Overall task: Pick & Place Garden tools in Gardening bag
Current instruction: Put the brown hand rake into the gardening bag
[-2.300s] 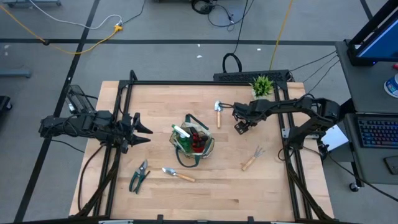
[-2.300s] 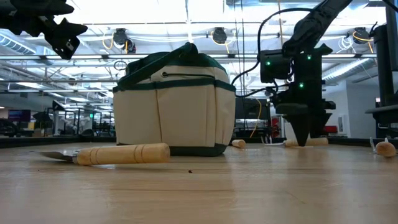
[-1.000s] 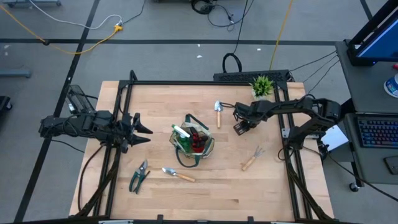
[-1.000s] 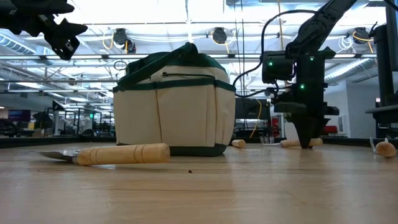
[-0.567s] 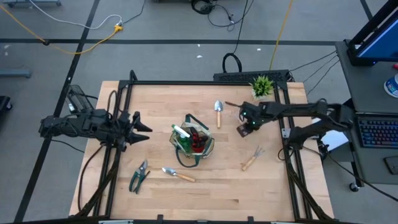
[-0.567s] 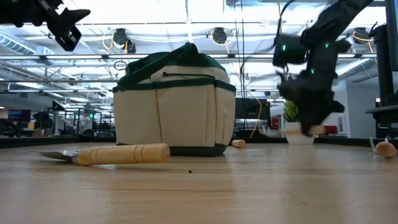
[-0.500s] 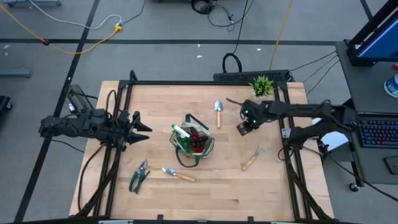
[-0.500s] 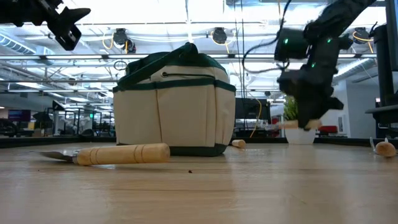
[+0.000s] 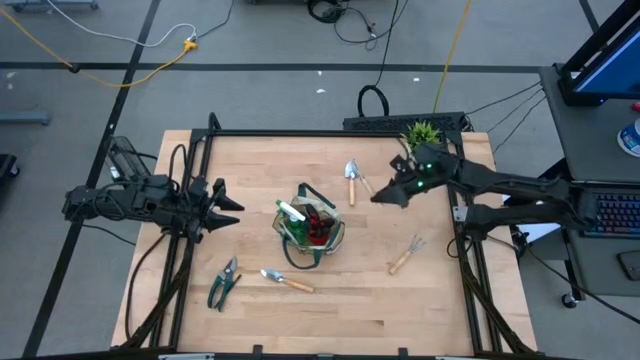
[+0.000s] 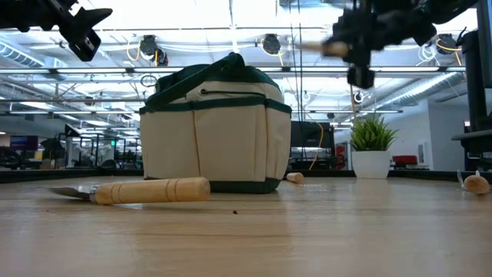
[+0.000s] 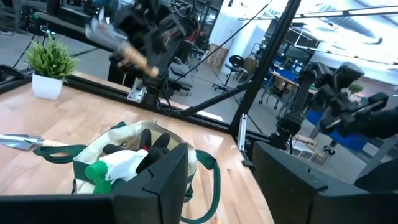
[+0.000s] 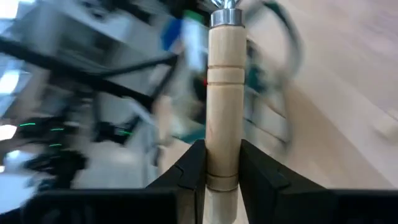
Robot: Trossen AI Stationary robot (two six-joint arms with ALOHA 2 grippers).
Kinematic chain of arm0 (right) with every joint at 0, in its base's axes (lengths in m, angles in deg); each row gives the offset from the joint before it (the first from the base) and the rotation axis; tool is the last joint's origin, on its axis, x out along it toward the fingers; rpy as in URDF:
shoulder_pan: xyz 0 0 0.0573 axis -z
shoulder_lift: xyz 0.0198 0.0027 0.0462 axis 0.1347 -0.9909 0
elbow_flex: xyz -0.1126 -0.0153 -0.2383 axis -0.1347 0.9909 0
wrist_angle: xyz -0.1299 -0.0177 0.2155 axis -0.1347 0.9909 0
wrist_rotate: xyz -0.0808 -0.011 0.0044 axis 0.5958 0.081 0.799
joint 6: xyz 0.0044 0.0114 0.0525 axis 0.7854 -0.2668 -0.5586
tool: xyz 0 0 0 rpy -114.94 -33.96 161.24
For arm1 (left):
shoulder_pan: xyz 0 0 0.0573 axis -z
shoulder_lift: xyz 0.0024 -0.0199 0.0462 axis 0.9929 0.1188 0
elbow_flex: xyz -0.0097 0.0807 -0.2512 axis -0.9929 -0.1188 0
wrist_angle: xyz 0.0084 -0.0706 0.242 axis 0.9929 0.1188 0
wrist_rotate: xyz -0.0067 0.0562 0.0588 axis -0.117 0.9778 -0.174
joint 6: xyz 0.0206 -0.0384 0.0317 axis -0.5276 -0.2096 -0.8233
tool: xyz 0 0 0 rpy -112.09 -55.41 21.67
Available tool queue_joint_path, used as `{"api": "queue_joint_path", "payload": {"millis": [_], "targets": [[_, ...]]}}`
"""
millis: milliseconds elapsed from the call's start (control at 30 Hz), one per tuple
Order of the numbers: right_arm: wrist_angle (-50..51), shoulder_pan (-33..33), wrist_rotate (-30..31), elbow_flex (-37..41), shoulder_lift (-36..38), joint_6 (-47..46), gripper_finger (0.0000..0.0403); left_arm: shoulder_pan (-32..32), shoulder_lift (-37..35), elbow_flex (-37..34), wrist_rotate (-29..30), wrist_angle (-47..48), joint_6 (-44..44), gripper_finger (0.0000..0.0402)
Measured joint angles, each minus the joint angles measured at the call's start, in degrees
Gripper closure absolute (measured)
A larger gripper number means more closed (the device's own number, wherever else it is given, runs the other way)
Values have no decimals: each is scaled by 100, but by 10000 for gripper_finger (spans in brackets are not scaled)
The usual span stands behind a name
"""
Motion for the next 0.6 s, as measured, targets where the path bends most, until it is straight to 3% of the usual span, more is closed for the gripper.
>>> {"api": "queue_joint_path", "payload": {"millis": [333,600], "targets": [[-2308,0,-369,-7,74,-320,342,0,0,0,20,-148,24,215],[-3784,0,-643,-9,74,-335,342,0,0,0,395,-309,-22,215]]}}
